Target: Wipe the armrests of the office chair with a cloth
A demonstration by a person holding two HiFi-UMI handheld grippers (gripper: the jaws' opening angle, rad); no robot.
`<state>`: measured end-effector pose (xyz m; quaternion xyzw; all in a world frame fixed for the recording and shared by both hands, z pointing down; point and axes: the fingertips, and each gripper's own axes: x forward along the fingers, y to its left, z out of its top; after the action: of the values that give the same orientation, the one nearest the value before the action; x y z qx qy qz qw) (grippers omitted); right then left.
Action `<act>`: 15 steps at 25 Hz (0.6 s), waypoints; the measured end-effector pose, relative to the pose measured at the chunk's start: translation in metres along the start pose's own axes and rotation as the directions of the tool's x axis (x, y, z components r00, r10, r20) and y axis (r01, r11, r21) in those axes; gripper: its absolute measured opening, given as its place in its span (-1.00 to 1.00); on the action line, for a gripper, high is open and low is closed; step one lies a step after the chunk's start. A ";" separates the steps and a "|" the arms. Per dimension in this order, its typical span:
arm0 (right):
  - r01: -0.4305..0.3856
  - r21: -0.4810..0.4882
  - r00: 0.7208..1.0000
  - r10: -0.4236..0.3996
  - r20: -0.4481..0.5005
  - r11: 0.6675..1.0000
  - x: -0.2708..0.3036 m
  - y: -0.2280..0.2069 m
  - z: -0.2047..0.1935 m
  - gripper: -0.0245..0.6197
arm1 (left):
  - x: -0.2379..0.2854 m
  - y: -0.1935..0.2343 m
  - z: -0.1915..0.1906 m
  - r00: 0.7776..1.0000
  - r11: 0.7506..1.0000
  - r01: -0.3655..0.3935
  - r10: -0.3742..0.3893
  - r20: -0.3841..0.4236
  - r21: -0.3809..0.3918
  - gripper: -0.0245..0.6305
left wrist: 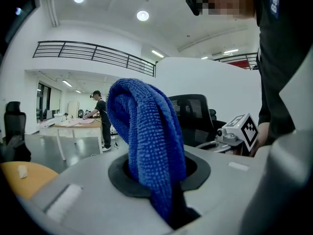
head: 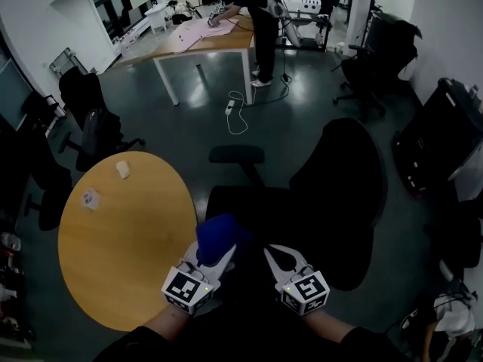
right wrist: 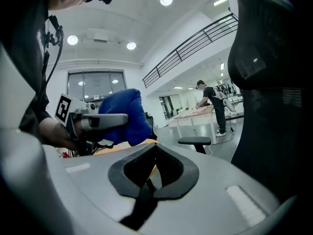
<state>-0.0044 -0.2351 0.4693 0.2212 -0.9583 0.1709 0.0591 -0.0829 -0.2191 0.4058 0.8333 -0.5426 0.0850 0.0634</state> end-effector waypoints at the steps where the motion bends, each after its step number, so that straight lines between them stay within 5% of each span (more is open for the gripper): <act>1: -0.005 0.009 1.000 0.005 -0.002 1.000 0.003 -0.005 -0.001 -0.91 | 0.005 0.002 0.002 1.000 1.000 -0.010 0.010 -0.002 0.000 -0.60; 15: 0.074 0.077 0.997 -0.072 -0.030 0.994 0.009 -0.055 -0.011 -0.91 | 0.064 0.051 0.027 0.998 0.997 -0.064 0.064 0.011 0.031 -0.60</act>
<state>0.0123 -0.2810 0.4983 0.2560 -0.9413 0.2090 0.0694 -0.1021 -0.3023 0.3941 0.8167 -0.5680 0.0912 0.0446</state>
